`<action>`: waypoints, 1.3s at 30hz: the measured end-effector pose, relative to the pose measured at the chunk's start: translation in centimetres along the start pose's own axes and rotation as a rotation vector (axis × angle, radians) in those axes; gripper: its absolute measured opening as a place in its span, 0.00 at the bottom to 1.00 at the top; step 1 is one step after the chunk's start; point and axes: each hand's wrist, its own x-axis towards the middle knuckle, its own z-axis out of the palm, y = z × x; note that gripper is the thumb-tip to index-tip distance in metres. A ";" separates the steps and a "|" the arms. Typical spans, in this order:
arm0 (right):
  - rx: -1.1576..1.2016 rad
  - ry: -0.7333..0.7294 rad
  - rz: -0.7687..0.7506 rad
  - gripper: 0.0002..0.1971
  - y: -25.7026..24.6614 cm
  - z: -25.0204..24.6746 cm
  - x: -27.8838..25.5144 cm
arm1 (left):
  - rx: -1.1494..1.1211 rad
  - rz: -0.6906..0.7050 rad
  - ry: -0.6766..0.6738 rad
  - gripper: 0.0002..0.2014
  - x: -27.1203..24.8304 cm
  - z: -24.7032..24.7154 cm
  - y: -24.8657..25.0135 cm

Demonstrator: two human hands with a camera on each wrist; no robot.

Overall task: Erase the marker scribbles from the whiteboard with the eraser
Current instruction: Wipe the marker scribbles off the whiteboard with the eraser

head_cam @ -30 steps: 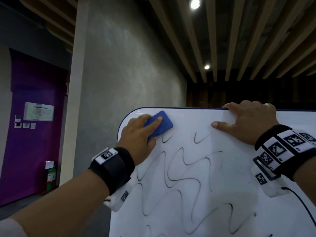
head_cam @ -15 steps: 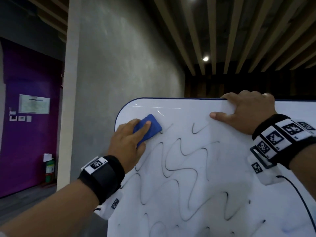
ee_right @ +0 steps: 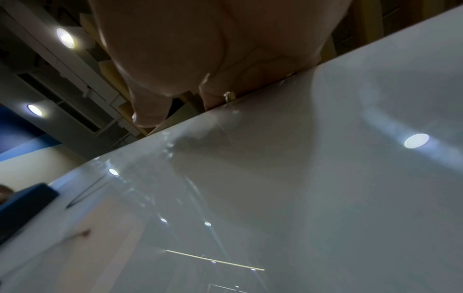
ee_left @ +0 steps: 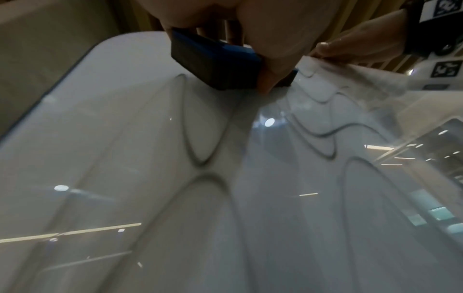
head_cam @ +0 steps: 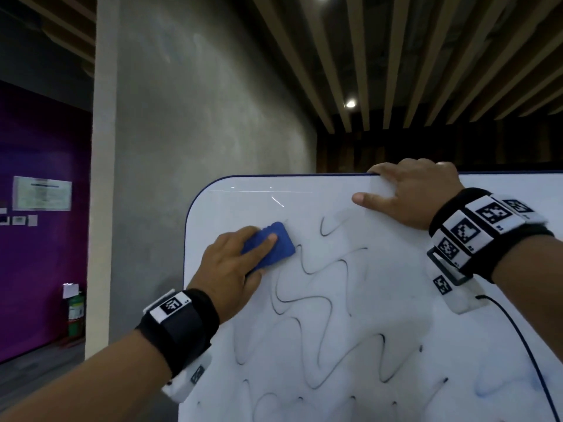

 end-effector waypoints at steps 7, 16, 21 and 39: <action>-0.005 -0.009 0.002 0.51 -0.2 -0.1 -0.1 | 0.058 0.104 -0.074 0.29 6.5 0.6 5.4; 0.117 -0.065 -0.049 0.36 0.5 -1.4 -0.5 | 0.038 0.009 0.046 0.30 3.1 0.9 3.1; 0.098 -0.111 -0.167 0.22 1.1 -3.0 -1.8 | 0.017 0.128 -0.015 0.28 9.3 2.7 10.2; 0.121 0.024 -0.061 0.44 1.5 0.1 -0.6 | 0.010 -0.024 0.015 0.30 0.9 2.0 6.1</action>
